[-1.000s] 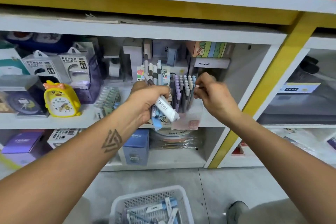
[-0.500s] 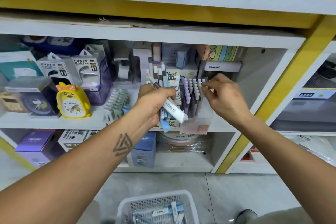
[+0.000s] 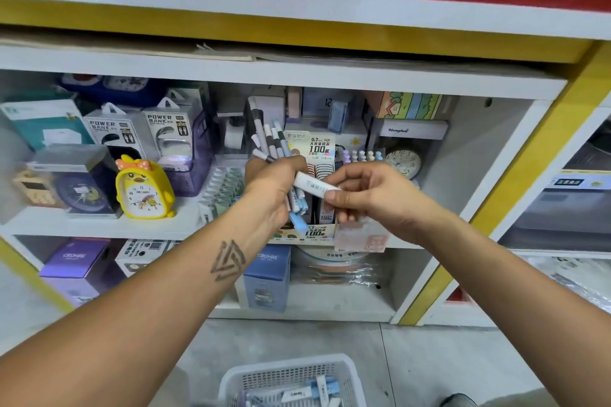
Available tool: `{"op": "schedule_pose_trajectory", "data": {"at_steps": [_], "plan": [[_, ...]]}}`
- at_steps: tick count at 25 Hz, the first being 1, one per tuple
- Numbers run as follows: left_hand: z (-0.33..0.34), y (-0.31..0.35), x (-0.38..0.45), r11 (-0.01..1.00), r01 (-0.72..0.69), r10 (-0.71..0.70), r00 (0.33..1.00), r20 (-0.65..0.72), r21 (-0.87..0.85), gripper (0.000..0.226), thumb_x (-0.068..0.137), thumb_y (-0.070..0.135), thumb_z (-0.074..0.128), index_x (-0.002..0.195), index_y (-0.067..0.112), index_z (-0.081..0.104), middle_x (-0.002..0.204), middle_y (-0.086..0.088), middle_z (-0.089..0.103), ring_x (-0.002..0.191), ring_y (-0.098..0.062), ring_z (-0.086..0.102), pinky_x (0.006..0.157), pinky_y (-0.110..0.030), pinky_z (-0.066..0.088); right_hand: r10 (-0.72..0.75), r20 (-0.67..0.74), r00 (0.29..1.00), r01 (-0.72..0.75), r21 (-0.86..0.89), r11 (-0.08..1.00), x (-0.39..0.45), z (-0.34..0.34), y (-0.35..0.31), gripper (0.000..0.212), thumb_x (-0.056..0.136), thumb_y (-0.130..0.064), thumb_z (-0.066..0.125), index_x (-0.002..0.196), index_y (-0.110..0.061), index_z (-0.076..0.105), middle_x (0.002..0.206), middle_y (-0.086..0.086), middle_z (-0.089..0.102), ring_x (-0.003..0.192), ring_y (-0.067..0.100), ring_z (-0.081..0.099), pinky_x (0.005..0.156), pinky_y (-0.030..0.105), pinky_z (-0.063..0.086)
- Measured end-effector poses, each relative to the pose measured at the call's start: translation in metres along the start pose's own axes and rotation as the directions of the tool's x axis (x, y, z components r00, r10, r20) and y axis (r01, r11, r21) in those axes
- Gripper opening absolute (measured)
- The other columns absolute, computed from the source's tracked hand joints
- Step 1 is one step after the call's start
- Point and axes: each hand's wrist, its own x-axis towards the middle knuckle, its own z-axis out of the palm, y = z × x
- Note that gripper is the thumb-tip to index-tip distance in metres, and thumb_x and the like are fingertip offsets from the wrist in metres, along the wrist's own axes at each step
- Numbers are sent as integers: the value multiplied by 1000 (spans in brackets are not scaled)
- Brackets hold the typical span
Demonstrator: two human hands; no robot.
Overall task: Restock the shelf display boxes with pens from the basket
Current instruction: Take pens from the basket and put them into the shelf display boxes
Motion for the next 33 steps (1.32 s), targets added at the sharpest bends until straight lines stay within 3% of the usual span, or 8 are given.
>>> {"op": "schedule_pose_trajectory", "data": {"at_steps": [7,11,15,17,20,23,27,33], "plan": [[-7,2,13,1000,14,-14,1000,7,-19,11,84,-1,67,91,4,61,71,-8,67,51,-19,64,42,-25,49,-49,-99,994,48,-7,999,9,-7,0,25,89,0,68,114,4,70,87,21,74,60,16,65,56,22,53],[-15,5,18,994,80,-86,993,83,72,38,73,-9,67,110,-5,60,59,-8,57,43,-19,55,44,-26,48,-115,-263,958,117,-7,993,13,-25,-1,25,94,1,63,118,3,69,84,15,71,68,17,62,65,20,50],[-15,9,11,984,105,-130,974,187,141,51,69,-14,67,119,-9,54,53,-12,61,38,-20,59,40,-24,48,-148,-272,951,124,-105,987,10,-35,-6,21,92,2,64,107,-5,76,105,11,74,96,24,67,88,27,50],[-17,10,11,981,97,-132,968,213,167,56,68,-15,66,122,-11,52,53,-14,62,38,-23,59,40,-25,49,-175,-266,948,131,-177,976,8,-36,-9,25,88,8,65,102,-7,78,111,5,73,104,28,65,84,27,50],[-22,10,13,970,82,-135,965,227,231,64,62,-13,70,124,-9,53,68,-16,63,46,-24,59,47,-29,51,-189,-280,941,126,-229,965,6,-36,-9,30,85,10,67,99,-14,80,110,2,74,109,38,62,88,50,53],[-24,10,15,962,70,-132,966,224,263,57,61,-12,71,116,-5,57,72,-17,62,53,-25,58,53,-31,51,-178,-290,940,104,-254,962,6,-34,-9,31,85,7,70,98,-19,79,108,10,74,109,43,61,92,59,50],[-30,14,15,951,80,-152,962,226,298,20,65,-12,69,78,1,60,55,-11,59,44,-21,56,50,-27,50,-200,-273,941,118,-290,950,7,-29,-15,31,82,7,73,94,-21,79,102,5,76,89,19,67,81,34,57],[-46,25,12,953,43,-105,975,197,299,19,67,-14,68,80,-1,62,61,-16,58,44,-24,56,49,-29,51,-173,-261,950,84,-321,944,12,-19,-24,27,83,1,76,104,-16,77,94,7,77,92,30,72,83,39,59]]}}
